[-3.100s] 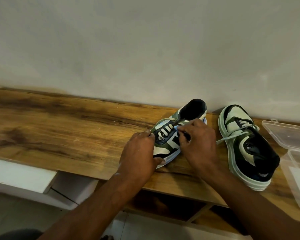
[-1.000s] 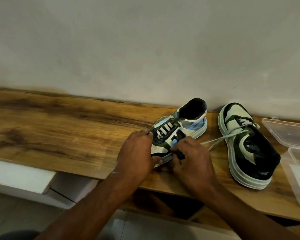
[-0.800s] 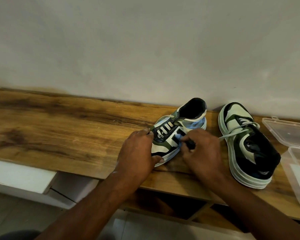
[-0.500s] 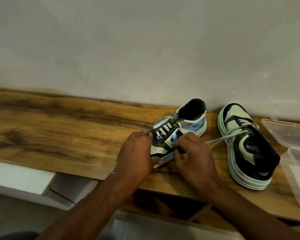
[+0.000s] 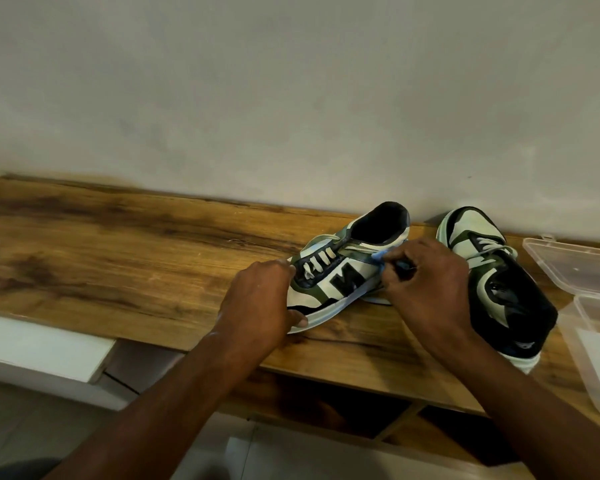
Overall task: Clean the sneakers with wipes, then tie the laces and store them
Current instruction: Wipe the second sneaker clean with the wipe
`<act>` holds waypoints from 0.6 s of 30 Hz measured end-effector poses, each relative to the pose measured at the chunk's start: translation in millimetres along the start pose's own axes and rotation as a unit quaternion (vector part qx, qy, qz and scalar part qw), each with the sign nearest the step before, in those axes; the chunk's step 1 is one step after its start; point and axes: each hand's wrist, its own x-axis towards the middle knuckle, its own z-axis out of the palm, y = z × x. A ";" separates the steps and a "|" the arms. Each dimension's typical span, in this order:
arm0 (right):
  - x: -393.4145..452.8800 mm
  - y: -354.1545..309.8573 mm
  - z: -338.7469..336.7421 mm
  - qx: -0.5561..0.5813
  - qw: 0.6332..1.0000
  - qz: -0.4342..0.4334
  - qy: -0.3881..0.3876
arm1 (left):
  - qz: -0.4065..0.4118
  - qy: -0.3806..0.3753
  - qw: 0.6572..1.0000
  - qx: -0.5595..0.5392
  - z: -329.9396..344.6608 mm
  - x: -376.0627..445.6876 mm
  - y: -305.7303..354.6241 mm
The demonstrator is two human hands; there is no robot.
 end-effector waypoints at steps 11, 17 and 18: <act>-4.4 -16.3 4.2 0.050 0.998 0.040 0.027 | 0.003 0.085 0.995 -0.050 -1.4 -8.2 -12.5; -24.8 -44.2 35.1 0.032 0.998 -0.034 -0.051 | -0.026 0.110 0.993 0.014 13.9 2.7 -1.9; -26.7 -46.6 38.6 0.027 0.996 -0.049 -0.071 | -0.028 0.110 0.993 0.019 14.5 3.8 -1.4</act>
